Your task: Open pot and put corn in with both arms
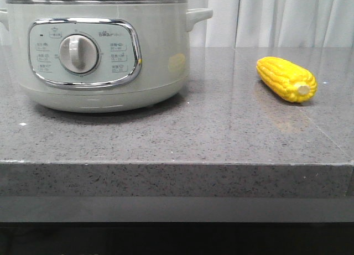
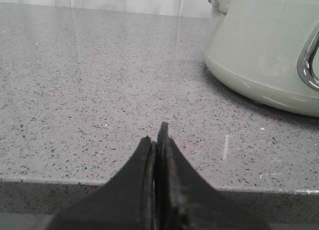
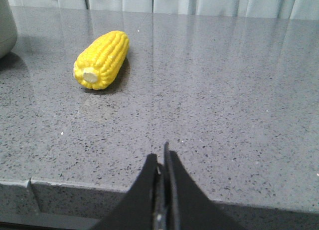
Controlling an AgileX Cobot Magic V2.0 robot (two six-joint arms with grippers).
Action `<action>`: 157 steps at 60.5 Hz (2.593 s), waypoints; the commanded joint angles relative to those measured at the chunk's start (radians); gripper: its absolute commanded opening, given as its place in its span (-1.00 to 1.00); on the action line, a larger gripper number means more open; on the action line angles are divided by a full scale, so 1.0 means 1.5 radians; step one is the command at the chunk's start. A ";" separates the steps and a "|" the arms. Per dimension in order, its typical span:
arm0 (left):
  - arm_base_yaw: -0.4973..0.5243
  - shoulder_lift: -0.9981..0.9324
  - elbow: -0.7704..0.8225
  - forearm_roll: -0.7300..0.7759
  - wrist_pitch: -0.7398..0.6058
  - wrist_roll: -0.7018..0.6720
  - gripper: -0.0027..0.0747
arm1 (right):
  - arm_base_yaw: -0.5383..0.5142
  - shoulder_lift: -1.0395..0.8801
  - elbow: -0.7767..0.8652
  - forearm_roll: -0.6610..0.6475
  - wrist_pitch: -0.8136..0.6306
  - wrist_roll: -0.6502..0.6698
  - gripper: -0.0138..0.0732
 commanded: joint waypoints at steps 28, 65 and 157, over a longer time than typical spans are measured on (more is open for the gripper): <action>0.001 -0.017 -0.001 -0.002 -0.049 -0.005 -0.98 | -0.005 -0.014 -0.002 -0.006 -0.050 -0.001 -0.82; 0.001 -0.017 -0.001 -0.002 -0.049 -0.005 -0.98 | -0.005 -0.014 -0.002 -0.006 -0.050 -0.001 -0.82; 0.001 0.363 -0.488 0.009 0.103 -0.005 0.46 | -0.005 0.289 -0.483 -0.007 0.112 -0.004 0.44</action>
